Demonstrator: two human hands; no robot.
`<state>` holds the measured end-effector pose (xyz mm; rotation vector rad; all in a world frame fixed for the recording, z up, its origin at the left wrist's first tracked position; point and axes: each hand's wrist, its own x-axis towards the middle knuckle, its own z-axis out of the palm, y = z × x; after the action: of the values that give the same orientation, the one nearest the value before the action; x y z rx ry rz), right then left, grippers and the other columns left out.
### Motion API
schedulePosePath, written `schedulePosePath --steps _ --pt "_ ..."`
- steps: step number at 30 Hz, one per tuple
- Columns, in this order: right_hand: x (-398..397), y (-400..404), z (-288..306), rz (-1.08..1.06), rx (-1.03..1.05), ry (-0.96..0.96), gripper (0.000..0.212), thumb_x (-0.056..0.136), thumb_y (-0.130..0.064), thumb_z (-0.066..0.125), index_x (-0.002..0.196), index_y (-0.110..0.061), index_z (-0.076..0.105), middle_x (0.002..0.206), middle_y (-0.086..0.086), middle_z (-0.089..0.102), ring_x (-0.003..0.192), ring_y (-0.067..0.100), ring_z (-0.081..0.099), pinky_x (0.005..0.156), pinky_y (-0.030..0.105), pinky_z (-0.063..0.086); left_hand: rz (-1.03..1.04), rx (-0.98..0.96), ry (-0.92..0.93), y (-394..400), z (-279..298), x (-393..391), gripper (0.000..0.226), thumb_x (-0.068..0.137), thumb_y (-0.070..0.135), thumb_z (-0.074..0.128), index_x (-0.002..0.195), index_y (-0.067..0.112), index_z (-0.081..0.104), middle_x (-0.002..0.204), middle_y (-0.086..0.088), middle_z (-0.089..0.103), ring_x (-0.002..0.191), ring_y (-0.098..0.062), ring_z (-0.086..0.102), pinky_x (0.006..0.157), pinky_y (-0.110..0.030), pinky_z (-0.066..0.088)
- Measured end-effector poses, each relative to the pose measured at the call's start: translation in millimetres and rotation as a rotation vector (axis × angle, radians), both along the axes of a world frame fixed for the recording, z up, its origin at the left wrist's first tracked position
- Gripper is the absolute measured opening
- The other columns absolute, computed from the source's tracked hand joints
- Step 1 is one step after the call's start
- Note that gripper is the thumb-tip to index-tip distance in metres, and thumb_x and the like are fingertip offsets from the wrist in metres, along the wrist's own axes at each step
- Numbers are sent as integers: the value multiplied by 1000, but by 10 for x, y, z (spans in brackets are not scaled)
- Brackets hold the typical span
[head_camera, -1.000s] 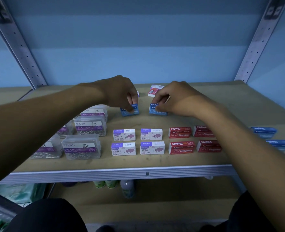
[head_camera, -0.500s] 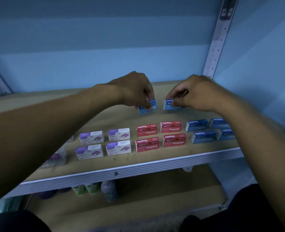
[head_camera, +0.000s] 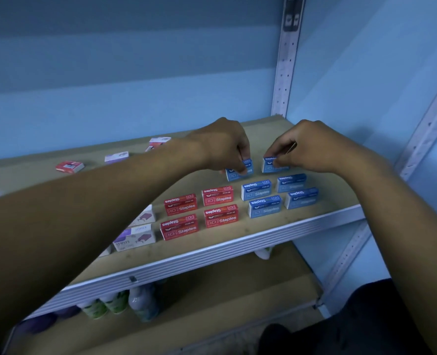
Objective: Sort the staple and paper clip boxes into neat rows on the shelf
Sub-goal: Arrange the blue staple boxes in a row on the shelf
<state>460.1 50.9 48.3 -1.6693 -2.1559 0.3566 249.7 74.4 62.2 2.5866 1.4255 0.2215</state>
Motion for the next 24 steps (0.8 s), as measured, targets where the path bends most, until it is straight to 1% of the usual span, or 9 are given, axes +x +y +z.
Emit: schedulePosePath --steps 3,6,9,12,13,15,17,21,24 --pt "61 -2 -20 -8 -20 7 21 80 -18 83 94 -34 81 80 -21 70 80 -7 62 68 6 39 -15 10 7 9 -21 57 24 75 30 83 97 22 75 90 10 70 80 -16 72 77 -33 58" --pt "90 2 -56 -8 -39 6 21 79 -18 83 95 -33 82 79 -22 70 78 -9 61 68 8 41 -34 33 38 4 -39 107 25 77 29 81 99 21 75 95 7 70 84 -13 68 80 -32 56" --pt "94 -1 -86 -1 -67 7 22 79 -18 84 96 -31 82 78 -22 69 78 -9 61 69 9 42 -54 30 43 -24 -57 159 25 78 28 81 100 18 75 96 4 72 65 -3 63 76 -28 56" --pt "91 2 -96 3 -81 15 23 79 -18 85 98 -31 82 78 -21 70 78 -7 62 70 9 43 -79 45 54 -35 -81 186 26 77 29 81 99 18 76 94 4 73 60 3 56 76 -27 54" --pt "88 6 -97 4 -83 18 23 79 -18 85 98 -31 82 78 -20 70 78 -5 63 70 11 44 -80 49 58 -34 -91 187 26 77 29 81 99 18 76 94 4 73 64 0 57 77 -27 54" --pt "87 10 -98 5 -92 21 23 78 -18 85 96 -33 82 79 -19 71 81 -2 65 71 13 44 -81 59 63 -41 -102 179 26 77 30 81 99 18 76 94 5 73 76 -7 61 78 -27 53" --pt "91 9 -96 5 -99 27 22 78 -22 85 95 -35 81 84 -17 73 86 1 66 75 15 46 -81 60 58 -45 -109 161 26 77 32 80 99 19 77 94 6 72 85 -10 63 77 -27 52" --pt "87 3 -57 -1 -28 61 15 85 -34 76 98 -41 79 95 -15 73 93 1 65 79 17 46 -58 40 35 -57 -64 62 24 79 38 78 96 22 76 93 9 71 88 -9 63 73 -25 50" --pt "-4 20 -28 26 9 89 12 87 -33 74 96 -40 79 99 -16 73 94 -1 64 79 15 45 -17 44 16 -76 -14 -83 17 87 36 69 93 22 77 97 9 72 94 -10 63 81 -29 53"
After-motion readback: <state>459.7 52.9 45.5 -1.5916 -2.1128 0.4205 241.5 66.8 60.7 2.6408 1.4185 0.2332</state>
